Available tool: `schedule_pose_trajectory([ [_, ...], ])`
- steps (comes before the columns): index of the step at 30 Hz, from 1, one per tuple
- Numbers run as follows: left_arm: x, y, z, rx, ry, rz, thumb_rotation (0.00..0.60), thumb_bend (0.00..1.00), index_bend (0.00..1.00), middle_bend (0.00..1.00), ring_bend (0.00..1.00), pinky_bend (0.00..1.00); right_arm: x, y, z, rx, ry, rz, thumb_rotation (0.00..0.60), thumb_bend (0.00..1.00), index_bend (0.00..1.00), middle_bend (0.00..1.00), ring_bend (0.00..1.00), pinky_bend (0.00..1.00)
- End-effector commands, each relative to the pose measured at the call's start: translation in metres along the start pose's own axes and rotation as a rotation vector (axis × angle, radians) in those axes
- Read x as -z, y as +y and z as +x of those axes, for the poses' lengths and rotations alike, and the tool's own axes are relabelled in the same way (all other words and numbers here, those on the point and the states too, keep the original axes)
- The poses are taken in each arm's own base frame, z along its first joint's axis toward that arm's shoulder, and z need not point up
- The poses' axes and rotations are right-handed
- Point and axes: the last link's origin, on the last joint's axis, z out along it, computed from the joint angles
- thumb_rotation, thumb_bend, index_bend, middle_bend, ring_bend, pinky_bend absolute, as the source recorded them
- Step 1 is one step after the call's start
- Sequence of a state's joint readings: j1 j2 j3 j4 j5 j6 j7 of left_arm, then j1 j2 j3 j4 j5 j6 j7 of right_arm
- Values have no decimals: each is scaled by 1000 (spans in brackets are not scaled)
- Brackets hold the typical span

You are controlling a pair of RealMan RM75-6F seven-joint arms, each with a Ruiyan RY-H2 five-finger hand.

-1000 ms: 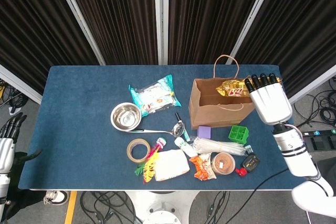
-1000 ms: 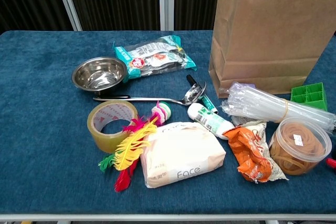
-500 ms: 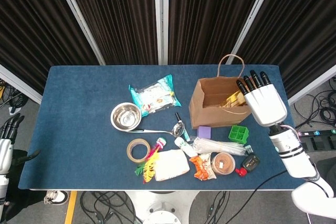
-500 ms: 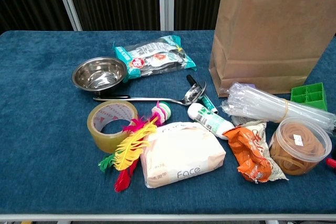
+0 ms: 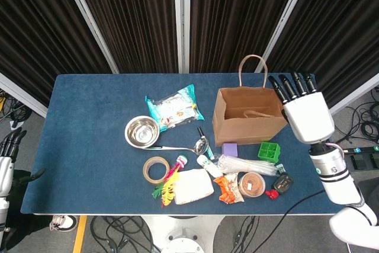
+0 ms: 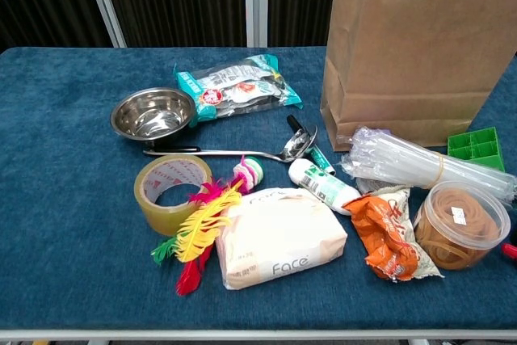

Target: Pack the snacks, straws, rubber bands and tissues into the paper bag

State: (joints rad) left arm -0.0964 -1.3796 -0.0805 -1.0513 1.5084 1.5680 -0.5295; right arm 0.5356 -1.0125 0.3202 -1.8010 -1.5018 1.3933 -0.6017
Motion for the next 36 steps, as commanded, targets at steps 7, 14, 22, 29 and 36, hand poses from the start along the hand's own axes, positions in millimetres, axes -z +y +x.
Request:
schedule_pose_trajectory([
  [7, -1, 3, -2, -6, -8, -6, 600, 30, 100, 138, 12, 144, 30, -8, 80, -304, 209, 65, 600, 0, 212, 276, 181, 269],
  [14, 0, 4, -3, -7, -9, -10, 600, 30, 99, 143, 12, 144, 97, 2, 25, -406, -116, 19, 600, 0, 234, 303, 208, 291],
  [22, 0, 5, -3, -12, -11, -14, 600, 30, 99, 143, 12, 144, 169, 8, -78, -562, -400, -111, 600, 0, 234, 304, 208, 295],
  [29, 2, 2, -1, -5, 11, 4, 600, 30, 99, 143, 12, 144, 191, -24, -136, -710, -504, -78, 600, 0, 245, 307, 215, 309],
  [36, 6, -3, 0, -17, 10, 12, 600, 30, 99, 143, 12, 144, 172, -58, -170, -799, -537, -22, 600, 0, 255, 300, 215, 322],
])
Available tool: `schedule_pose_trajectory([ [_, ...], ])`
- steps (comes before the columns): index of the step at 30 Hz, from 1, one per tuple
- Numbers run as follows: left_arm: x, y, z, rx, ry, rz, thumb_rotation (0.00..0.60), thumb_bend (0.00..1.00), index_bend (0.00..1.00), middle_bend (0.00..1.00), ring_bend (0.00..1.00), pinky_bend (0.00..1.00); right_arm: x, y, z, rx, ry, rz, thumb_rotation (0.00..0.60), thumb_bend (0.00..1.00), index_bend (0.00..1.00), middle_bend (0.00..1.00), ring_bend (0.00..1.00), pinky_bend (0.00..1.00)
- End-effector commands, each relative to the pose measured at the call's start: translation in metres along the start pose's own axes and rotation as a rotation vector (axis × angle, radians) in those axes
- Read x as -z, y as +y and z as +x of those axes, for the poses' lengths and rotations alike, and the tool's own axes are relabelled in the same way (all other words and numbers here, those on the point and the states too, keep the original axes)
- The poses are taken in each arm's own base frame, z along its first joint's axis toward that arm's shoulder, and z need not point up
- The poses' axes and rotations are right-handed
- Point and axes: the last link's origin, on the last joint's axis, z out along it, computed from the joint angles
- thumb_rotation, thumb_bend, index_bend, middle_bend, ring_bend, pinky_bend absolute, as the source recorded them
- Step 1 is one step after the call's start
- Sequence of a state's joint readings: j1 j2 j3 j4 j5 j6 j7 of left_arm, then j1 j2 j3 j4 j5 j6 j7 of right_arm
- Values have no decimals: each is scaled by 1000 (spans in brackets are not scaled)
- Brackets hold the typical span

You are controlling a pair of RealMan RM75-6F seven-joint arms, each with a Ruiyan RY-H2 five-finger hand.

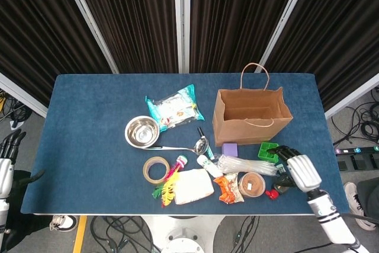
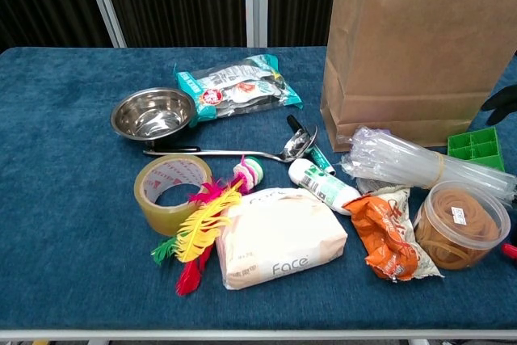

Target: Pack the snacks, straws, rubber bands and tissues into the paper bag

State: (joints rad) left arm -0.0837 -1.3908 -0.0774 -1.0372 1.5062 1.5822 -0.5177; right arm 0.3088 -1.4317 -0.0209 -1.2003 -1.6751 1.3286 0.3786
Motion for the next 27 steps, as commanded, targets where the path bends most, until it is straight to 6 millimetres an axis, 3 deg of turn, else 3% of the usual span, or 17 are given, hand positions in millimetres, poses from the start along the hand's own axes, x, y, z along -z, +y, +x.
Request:
schedule_pose_trajectory([
  [1, 0, -2, 1, 0, 5, 7, 600, 30, 99, 143, 12, 144, -17, -9, -14, -5, -33, 39, 600, 0, 255, 300, 216, 322],
  [16, 1, -10, 0, 8, 6, 25, 600, 31, 99, 143, 12, 144, -41, -22, -17, -25, -45, 33, 600, 0, 255, 300, 217, 325],
  [27, -2, -10, 0, 9, 7, 23, 600, 31, 99, 143, 12, 144, -54, -61, -13, -106, -22, 116, 600, 0, 255, 300, 217, 326],
])
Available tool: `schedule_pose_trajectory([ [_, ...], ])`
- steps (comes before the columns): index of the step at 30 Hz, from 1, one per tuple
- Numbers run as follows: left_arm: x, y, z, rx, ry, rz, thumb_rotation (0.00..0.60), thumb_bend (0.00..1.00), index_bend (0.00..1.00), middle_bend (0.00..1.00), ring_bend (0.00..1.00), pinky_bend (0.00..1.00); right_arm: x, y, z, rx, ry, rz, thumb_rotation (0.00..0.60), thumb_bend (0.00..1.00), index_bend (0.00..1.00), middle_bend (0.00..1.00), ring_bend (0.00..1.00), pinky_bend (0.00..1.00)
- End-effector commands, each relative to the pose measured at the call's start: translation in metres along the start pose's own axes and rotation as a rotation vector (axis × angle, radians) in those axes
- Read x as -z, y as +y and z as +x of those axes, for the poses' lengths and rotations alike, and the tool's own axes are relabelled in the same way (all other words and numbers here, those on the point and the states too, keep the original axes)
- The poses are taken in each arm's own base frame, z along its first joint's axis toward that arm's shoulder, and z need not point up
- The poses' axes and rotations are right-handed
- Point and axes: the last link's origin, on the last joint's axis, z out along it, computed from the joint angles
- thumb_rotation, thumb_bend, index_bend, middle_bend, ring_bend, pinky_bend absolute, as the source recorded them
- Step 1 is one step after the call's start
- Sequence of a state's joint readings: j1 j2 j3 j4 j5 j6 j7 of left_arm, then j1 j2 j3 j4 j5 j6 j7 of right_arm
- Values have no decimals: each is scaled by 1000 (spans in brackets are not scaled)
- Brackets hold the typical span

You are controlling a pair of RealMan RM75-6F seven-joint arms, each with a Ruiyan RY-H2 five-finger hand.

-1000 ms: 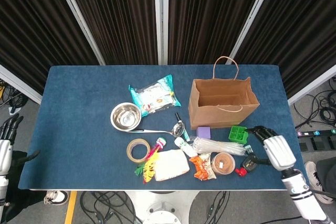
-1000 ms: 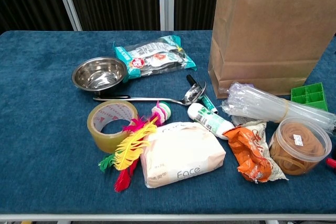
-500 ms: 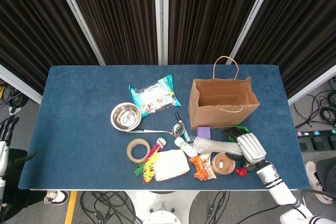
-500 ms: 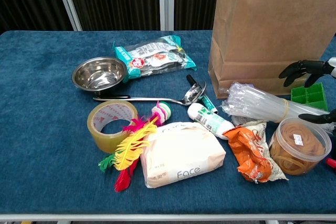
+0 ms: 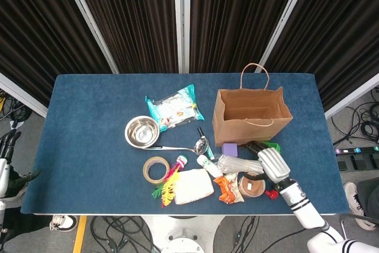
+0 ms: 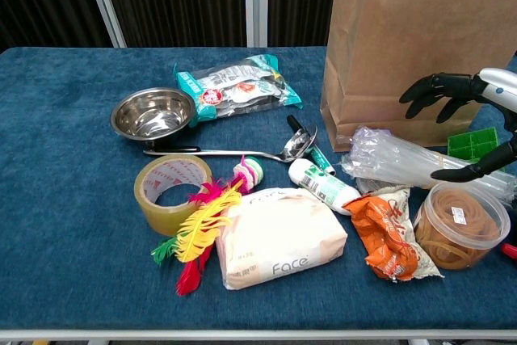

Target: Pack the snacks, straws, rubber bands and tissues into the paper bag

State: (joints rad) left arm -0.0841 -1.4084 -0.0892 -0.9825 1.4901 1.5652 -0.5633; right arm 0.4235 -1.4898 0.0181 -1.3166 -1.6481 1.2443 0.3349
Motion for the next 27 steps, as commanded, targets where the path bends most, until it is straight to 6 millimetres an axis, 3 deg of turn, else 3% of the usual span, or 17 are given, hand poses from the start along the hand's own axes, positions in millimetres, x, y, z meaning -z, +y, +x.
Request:
schedule_pose_trajectory([
  [1, 1, 0, 0, 1, -1, 2, 600, 31, 99, 143, 12, 144, -6, -8, -2, -13, -2, 3, 600, 0, 254, 300, 217, 326],
  [15, 3, -6, 1, 9, 2, 16, 600, 30, 99, 143, 12, 144, -25, -6, -27, -33, -65, -68, 600, 0, 281, 316, 241, 347],
  [18, 3, -6, 1, 10, 1, 17, 600, 31, 99, 143, 12, 144, -26, -6, -30, -22, -74, -74, 600, 13, 357, 369, 295, 408],
  [22, 2, -7, 2, 11, 3, 19, 600, 31, 99, 143, 13, 144, -26, -8, -32, -3, -74, -75, 600, 112, 515, 480, 407, 531],
  [27, 1, -6, 2, 9, 3, 14, 600, 31, 99, 143, 12, 144, -25, -10, -30, 10, -68, -76, 600, 187, 588, 528, 458, 588],
])
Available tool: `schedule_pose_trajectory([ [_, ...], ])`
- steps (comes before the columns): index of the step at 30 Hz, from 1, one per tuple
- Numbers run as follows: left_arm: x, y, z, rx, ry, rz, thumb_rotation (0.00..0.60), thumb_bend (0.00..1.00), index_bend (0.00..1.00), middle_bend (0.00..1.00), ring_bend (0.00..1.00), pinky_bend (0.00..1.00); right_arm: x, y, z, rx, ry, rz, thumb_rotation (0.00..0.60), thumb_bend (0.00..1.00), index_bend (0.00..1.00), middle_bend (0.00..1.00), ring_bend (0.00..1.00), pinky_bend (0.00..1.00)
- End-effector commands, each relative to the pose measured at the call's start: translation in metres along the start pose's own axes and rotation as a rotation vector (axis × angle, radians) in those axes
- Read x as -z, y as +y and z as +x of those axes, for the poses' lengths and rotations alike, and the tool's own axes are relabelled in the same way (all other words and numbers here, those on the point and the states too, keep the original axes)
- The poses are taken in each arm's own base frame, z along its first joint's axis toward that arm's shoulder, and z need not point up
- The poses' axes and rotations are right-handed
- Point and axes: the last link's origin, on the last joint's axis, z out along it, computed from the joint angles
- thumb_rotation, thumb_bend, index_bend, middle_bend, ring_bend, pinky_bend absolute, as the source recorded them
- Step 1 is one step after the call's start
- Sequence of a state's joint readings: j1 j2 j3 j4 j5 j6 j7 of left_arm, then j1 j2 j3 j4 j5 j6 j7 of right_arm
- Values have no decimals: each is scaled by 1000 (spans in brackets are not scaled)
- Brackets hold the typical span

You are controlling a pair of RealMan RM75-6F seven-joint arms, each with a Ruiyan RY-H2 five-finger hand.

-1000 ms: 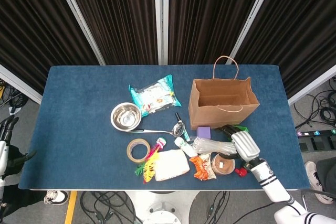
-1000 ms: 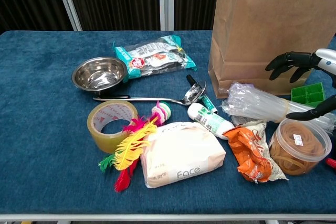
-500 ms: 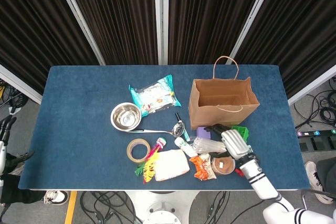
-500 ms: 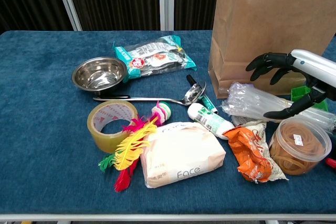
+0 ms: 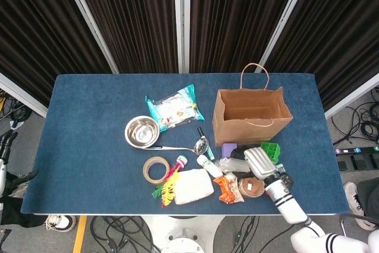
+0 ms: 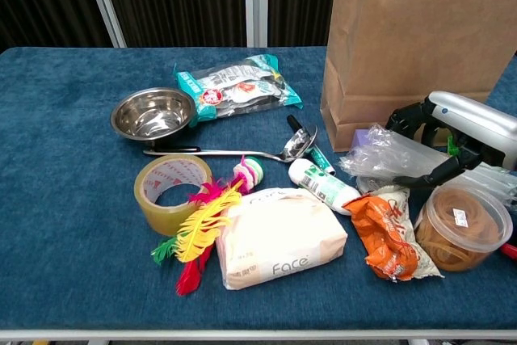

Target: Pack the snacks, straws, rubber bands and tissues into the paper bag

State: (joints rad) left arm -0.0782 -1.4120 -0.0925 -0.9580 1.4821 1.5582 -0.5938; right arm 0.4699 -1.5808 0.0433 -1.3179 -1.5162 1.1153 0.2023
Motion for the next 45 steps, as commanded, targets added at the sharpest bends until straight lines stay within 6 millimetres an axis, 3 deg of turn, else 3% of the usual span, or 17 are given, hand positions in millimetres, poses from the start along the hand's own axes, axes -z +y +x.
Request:
schedule_pose_trajectory([
  [1, -1, 1, 0, 0, 1, -3, 600, 31, 99, 143, 12, 144, 2, -1, 3, 0, 9, 1, 600, 195, 593, 532, 462, 593],
  [7, -1, 3, 1, -1, 2, -7, 600, 31, 100, 143, 12, 144, 11, -8, 19, -6, 59, 29, 600, 208, 598, 537, 466, 598],
  [11, -2, 5, 1, -2, 7, -15, 600, 30, 99, 143, 12, 144, 16, -28, 41, 10, 114, 94, 600, 209, 598, 537, 466, 598],
  [17, -4, 11, 3, -9, 12, -33, 600, 31, 99, 143, 12, 144, 23, -93, 91, 24, 235, 258, 600, 209, 598, 536, 466, 598],
  [23, -5, 14, 6, -16, 15, -37, 600, 31, 99, 143, 12, 144, 26, -162, 127, 17, 330, 431, 600, 209, 598, 536, 466, 598],
  [30, -5, 15, 8, -23, 16, -38, 600, 31, 99, 143, 12, 144, 29, -214, 163, -75, 502, 626, 600, 208, 598, 536, 466, 599],
  [35, -7, 16, 11, -33, 15, -51, 600, 31, 99, 143, 12, 144, 36, -219, 191, -64, 737, 690, 600, 207, 598, 536, 467, 599],
  [38, -9, 18, 12, -35, 16, -57, 600, 31, 99, 143, 12, 144, 36, -205, 206, -46, 864, 672, 600, 207, 598, 536, 467, 599],
  [45, -11, 20, 12, -47, 6, -65, 600, 32, 100, 143, 12, 144, 35, -152, 244, -28, 1041, 609, 600, 207, 598, 536, 467, 599],
])
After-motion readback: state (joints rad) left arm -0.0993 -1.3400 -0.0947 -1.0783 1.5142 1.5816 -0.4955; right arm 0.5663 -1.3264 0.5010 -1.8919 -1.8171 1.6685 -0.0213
